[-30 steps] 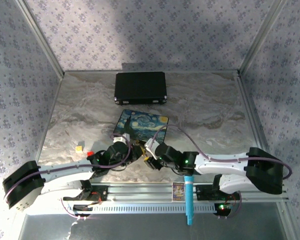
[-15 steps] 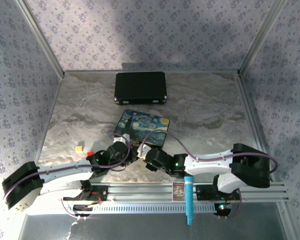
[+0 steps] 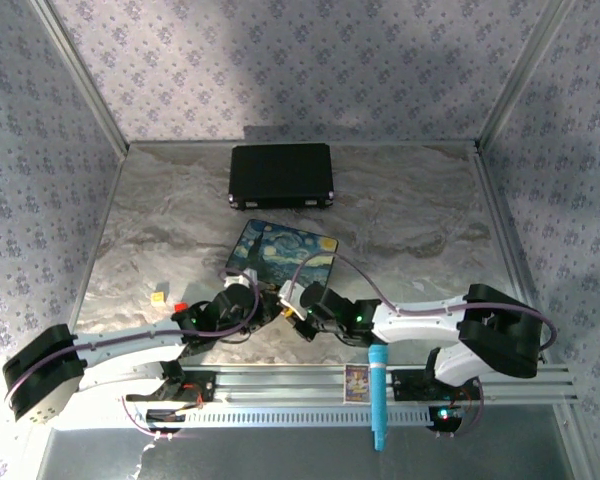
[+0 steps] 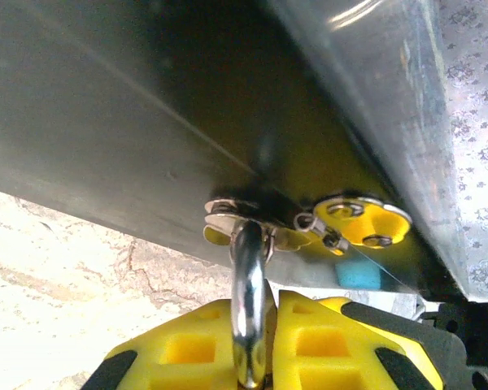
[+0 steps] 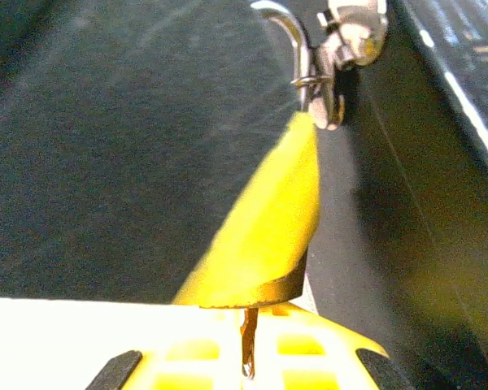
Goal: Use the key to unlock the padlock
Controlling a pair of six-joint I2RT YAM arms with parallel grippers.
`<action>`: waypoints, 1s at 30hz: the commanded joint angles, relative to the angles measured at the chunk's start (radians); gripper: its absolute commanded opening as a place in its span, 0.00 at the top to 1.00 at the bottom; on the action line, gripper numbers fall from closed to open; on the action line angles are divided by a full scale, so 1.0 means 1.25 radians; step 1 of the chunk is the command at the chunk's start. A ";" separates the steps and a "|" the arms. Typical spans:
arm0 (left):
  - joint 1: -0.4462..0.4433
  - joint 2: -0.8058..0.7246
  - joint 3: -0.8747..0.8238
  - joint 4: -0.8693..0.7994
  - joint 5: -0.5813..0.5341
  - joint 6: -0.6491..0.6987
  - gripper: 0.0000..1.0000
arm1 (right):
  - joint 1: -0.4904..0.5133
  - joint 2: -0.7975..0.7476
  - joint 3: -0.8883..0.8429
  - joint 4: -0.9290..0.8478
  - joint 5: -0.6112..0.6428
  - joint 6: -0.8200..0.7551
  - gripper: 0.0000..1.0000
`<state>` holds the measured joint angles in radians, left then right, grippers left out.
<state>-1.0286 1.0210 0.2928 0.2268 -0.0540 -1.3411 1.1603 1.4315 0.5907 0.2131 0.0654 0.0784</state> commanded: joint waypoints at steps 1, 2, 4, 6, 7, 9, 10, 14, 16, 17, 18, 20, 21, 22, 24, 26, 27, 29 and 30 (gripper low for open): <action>-0.009 -0.015 -0.003 0.024 0.016 0.011 1.00 | -0.030 -0.022 -0.032 0.068 -0.095 0.077 0.91; -0.009 -0.015 -0.002 0.023 0.015 0.012 1.00 | -0.041 -0.033 -0.049 0.093 -0.114 0.098 0.91; -0.009 -0.018 -0.002 0.018 0.012 0.015 1.00 | -0.067 -0.055 -0.086 0.151 -0.154 0.143 0.90; -0.009 -0.017 -0.002 0.017 0.011 0.016 1.00 | -0.077 -0.072 -0.101 0.161 -0.156 0.162 0.89; -0.009 -0.016 -0.001 0.017 0.010 0.017 1.00 | -0.076 -0.078 -0.103 0.156 -0.153 0.165 0.88; -0.009 -0.012 -0.001 0.017 0.011 0.019 1.00 | -0.078 -0.086 -0.116 0.164 -0.153 0.173 0.84; -0.009 -0.011 0.000 0.018 0.010 0.019 1.00 | -0.079 -0.088 -0.117 0.153 -0.150 0.178 0.80; -0.009 -0.008 0.000 0.022 0.012 0.017 1.00 | -0.093 -0.107 -0.136 0.136 -0.120 0.224 0.68; -0.010 -0.008 -0.002 0.026 0.014 0.015 1.00 | -0.097 -0.120 -0.146 0.124 -0.089 0.239 0.65; -0.009 -0.007 -0.002 0.026 0.014 0.015 1.00 | -0.098 -0.126 -0.149 0.121 -0.080 0.244 0.64; -0.009 -0.008 -0.001 0.025 0.013 0.015 1.00 | -0.099 -0.130 -0.154 0.122 -0.079 0.249 0.64; -0.009 -0.006 0.000 0.020 0.010 0.017 1.00 | -0.097 -0.142 -0.162 0.130 -0.083 0.262 0.62; -0.009 -0.004 0.001 0.020 0.009 0.018 1.00 | -0.094 -0.151 -0.162 0.128 -0.083 0.264 0.61; -0.009 -0.001 0.002 0.017 0.007 0.020 1.00 | -0.088 -0.164 -0.157 0.115 -0.079 0.266 0.59; -0.009 0.005 0.005 0.009 0.000 0.022 1.00 | -0.074 -0.201 -0.156 0.075 -0.050 0.276 0.53; -0.009 0.013 0.006 0.004 -0.006 0.024 1.00 | -0.070 -0.259 -0.158 0.032 -0.012 0.314 0.45; -0.009 0.019 0.006 0.002 -0.008 0.024 1.00 | -0.070 -0.286 -0.155 -0.003 0.010 0.342 0.42; -0.009 0.030 0.010 -0.004 -0.010 0.028 1.00 | -0.072 -0.353 -0.123 -0.132 0.096 0.429 0.17; -0.009 0.036 0.014 -0.012 -0.013 0.031 1.00 | -0.079 -0.386 -0.102 -0.215 0.145 0.514 0.10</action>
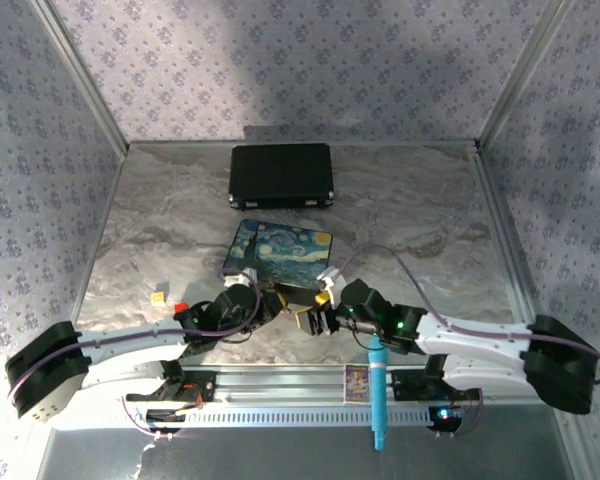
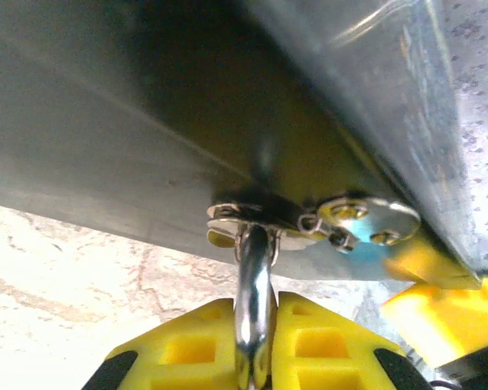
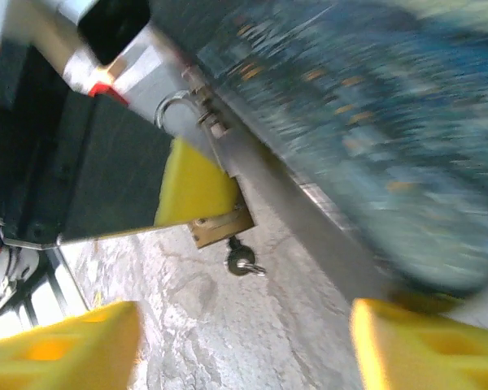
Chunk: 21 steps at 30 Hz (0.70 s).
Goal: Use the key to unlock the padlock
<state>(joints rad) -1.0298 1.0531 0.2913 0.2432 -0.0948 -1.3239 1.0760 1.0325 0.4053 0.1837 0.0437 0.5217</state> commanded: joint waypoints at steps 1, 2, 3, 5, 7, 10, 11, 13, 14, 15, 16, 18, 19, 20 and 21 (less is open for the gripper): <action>-0.009 0.014 0.019 -0.034 0.018 0.022 1.00 | -0.021 -0.086 0.063 -0.243 0.182 0.196 0.08; -0.008 0.020 0.022 -0.039 0.015 0.024 1.00 | -0.041 -0.099 0.077 -0.294 0.186 0.226 0.06; -0.008 0.025 0.023 -0.040 0.012 0.026 1.00 | -0.069 -0.102 0.091 -0.329 0.175 0.252 0.03; -0.008 0.035 0.030 -0.050 0.007 0.030 1.00 | -0.132 -0.079 0.114 -0.335 0.122 0.249 0.02; -0.008 0.048 0.038 -0.061 0.007 0.036 1.00 | -0.165 -0.028 0.145 -0.341 0.090 0.246 0.02; -0.008 0.068 0.041 -0.063 0.011 0.038 1.00 | -0.184 0.085 0.231 -0.382 0.068 0.229 0.04; -0.008 0.073 0.039 -0.066 0.011 0.039 1.00 | -0.185 0.125 0.258 -0.392 0.064 0.225 0.04; -0.008 0.076 0.041 -0.086 0.007 0.047 1.00 | -0.180 0.191 0.288 -0.395 0.065 0.232 0.06; -0.008 0.076 0.046 -0.114 0.000 0.057 1.00 | -0.179 0.219 0.301 -0.404 0.068 0.238 0.07; -0.008 0.073 0.054 -0.154 -0.010 0.071 1.00 | -0.180 0.246 0.312 -0.419 0.078 0.244 0.08; -0.008 0.070 0.064 -0.196 -0.024 0.085 1.00 | -0.180 0.266 0.322 -0.434 0.089 0.252 0.08; -0.008 0.066 0.092 -0.309 -0.065 0.120 1.00 | -0.182 0.302 0.333 -0.454 0.102 0.254 0.09; -0.008 0.065 0.102 -0.361 -0.089 0.133 1.00 | -0.182 0.313 0.333 -0.455 0.103 0.253 0.09; -0.008 0.065 0.111 -0.408 -0.116 0.146 1.00 | -0.182 0.324 0.331 -0.450 0.100 0.253 0.10; -0.008 0.068 0.117 -0.444 -0.138 0.159 1.00 | -0.183 0.330 0.326 -0.445 0.095 0.253 0.10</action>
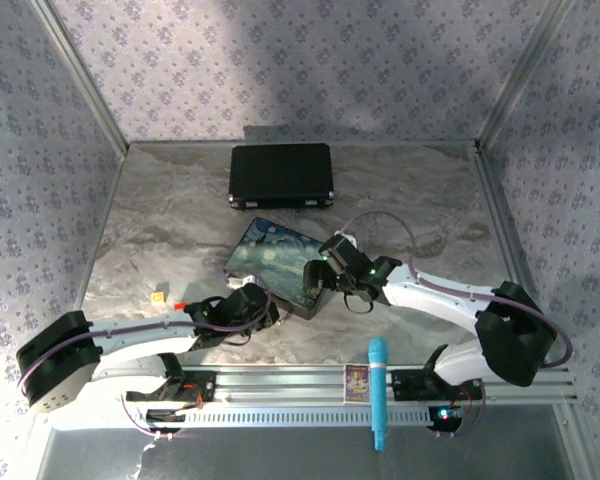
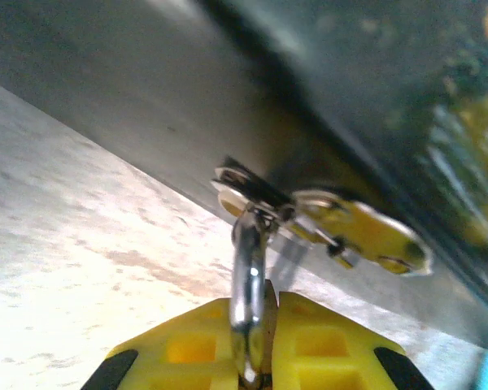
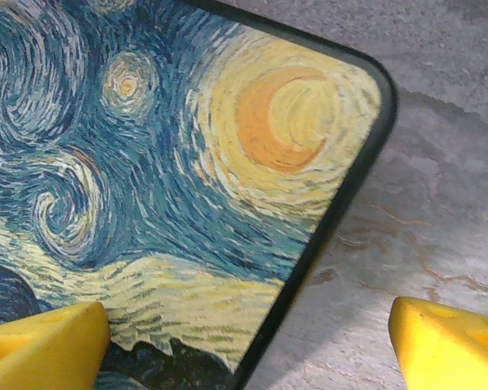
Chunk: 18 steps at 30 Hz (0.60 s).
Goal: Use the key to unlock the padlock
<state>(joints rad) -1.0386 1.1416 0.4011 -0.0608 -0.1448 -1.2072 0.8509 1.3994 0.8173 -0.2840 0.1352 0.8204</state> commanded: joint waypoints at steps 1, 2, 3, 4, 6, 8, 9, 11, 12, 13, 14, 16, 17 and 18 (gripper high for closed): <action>-0.001 0.002 0.039 -0.247 -0.121 0.075 1.00 | -0.005 0.042 -0.008 -0.066 0.019 0.015 0.10; -0.001 0.009 0.048 -0.286 -0.146 0.085 1.00 | -0.006 0.045 -0.013 -0.061 0.018 0.014 0.10; -0.001 0.017 0.056 -0.313 -0.163 0.094 1.00 | -0.007 0.046 -0.017 -0.059 0.016 0.014 0.10; -0.001 0.026 0.058 -0.322 -0.173 0.101 0.98 | -0.011 0.048 -0.021 -0.055 0.014 0.013 0.10; 0.000 0.049 0.057 -0.299 -0.167 0.121 0.94 | -0.015 0.048 -0.031 -0.041 0.008 0.012 0.10; 0.000 0.081 0.064 -0.282 -0.154 0.131 0.90 | -0.020 0.053 -0.033 -0.033 0.005 0.011 0.10; 0.000 0.100 0.073 -0.280 -0.153 0.132 0.88 | -0.021 0.056 -0.032 -0.031 0.002 0.010 0.10; -0.001 0.125 0.083 -0.265 -0.154 0.136 0.87 | -0.021 0.063 -0.030 -0.027 -0.003 0.007 0.10; -0.001 0.133 0.082 -0.248 -0.152 0.137 0.85 | -0.021 0.065 -0.030 -0.022 -0.006 0.006 0.10; -0.001 0.138 0.080 -0.231 -0.151 0.138 0.84 | -0.021 0.068 -0.031 -0.018 -0.009 0.006 0.10; -0.001 0.142 0.076 -0.214 -0.147 0.141 0.80 | -0.021 0.071 -0.031 -0.015 -0.012 0.005 0.10; -0.001 0.148 0.077 -0.205 -0.154 0.142 0.75 | -0.021 0.075 -0.031 -0.010 -0.016 0.004 0.10; -0.001 0.150 0.079 -0.201 -0.158 0.145 0.75 | -0.021 0.077 -0.032 -0.008 -0.018 0.003 0.10; -0.001 0.152 0.077 -0.190 -0.162 0.148 0.75 | -0.021 0.079 -0.034 -0.004 -0.018 0.004 0.10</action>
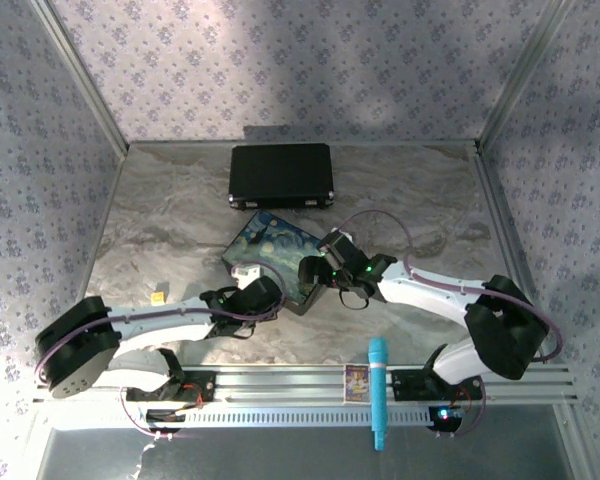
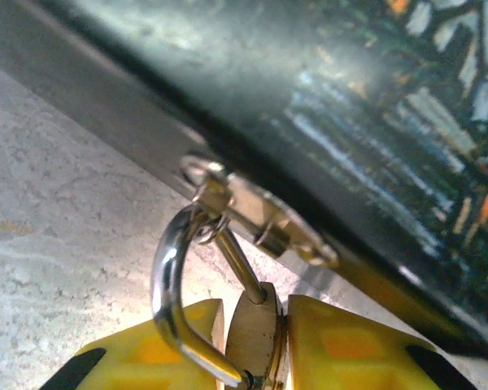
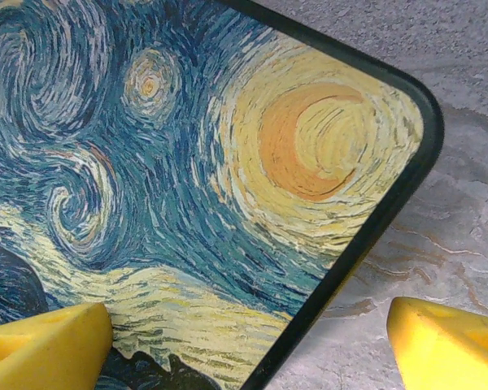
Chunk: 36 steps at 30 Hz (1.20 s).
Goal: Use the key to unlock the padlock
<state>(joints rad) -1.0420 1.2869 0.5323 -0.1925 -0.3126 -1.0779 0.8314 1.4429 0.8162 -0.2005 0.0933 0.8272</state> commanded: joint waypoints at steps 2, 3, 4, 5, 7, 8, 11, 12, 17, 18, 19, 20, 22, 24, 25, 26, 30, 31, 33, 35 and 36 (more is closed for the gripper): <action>0.002 0.043 -0.036 -0.044 -0.023 0.049 0.74 | -0.006 0.046 -0.036 -0.065 0.013 -0.002 0.10; 0.002 0.047 -0.038 -0.024 -0.017 0.054 0.74 | -0.006 0.048 -0.038 -0.061 0.012 -0.002 0.11; 0.002 0.052 -0.037 -0.019 -0.018 0.056 0.74 | -0.006 0.050 -0.039 -0.059 0.012 -0.003 0.11; 0.002 0.058 -0.027 -0.028 -0.025 0.054 0.74 | -0.006 0.051 -0.039 -0.060 0.011 -0.004 0.11; 0.001 0.073 -0.005 -0.074 -0.043 0.043 0.73 | -0.006 0.053 -0.040 -0.059 0.010 -0.002 0.11; 0.000 0.081 0.002 -0.089 -0.048 0.040 0.73 | -0.006 0.051 -0.042 -0.058 0.011 -0.002 0.11; -0.001 0.078 0.007 -0.131 -0.066 0.043 0.83 | -0.007 0.047 -0.047 -0.056 0.013 -0.002 0.11; -0.001 0.068 0.005 -0.150 -0.077 0.047 0.89 | -0.006 0.048 -0.050 -0.056 0.013 -0.002 0.11; 0.000 -0.004 0.005 -0.224 -0.103 0.063 1.00 | -0.016 0.051 -0.051 -0.052 0.012 -0.010 0.11; 0.002 -0.015 0.004 -0.221 -0.090 0.074 1.00 | -0.022 0.053 -0.052 -0.051 0.011 -0.013 0.11; 0.003 -0.024 0.002 -0.213 -0.076 0.084 1.00 | -0.026 0.054 -0.050 -0.050 0.010 -0.016 0.11; 0.005 -0.034 0.000 -0.197 -0.047 0.096 1.00 | -0.033 0.057 -0.050 -0.048 0.007 -0.021 0.11; 0.011 -0.056 -0.014 -0.146 0.028 0.108 1.00 | -0.047 0.066 -0.042 -0.047 0.003 -0.033 0.11; 0.018 -0.089 -0.038 -0.083 0.111 0.095 1.00 | -0.060 0.079 -0.030 -0.050 0.002 -0.049 0.12; 0.022 -0.103 -0.050 -0.055 0.148 0.086 1.00 | -0.065 0.084 -0.025 -0.050 0.003 -0.056 0.12; 0.027 -0.120 -0.063 -0.028 0.181 0.071 1.00 | -0.069 0.089 -0.018 -0.050 0.004 -0.065 0.12; 0.045 -0.188 -0.099 0.034 0.259 0.021 1.00 | -0.080 0.078 0.004 -0.038 0.018 -0.139 0.12; 0.050 -0.200 -0.103 0.036 0.269 0.011 1.00 | -0.081 0.069 0.005 -0.025 0.015 -0.153 0.12; 0.062 -0.228 -0.110 0.038 0.284 -0.018 1.00 | -0.083 0.037 0.005 -0.002 0.015 -0.234 0.09; 0.065 -0.248 -0.118 0.053 0.287 -0.048 1.00 | -0.079 -0.005 -0.001 0.019 0.015 -0.294 0.05; 0.066 -0.252 -0.126 0.070 0.290 -0.065 1.00 | -0.079 -0.026 -0.002 0.021 0.019 -0.316 0.02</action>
<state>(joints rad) -0.9657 1.0115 0.3893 -0.1551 -0.0067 -1.1088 0.7528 1.4582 0.8333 -0.1230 0.0105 0.5823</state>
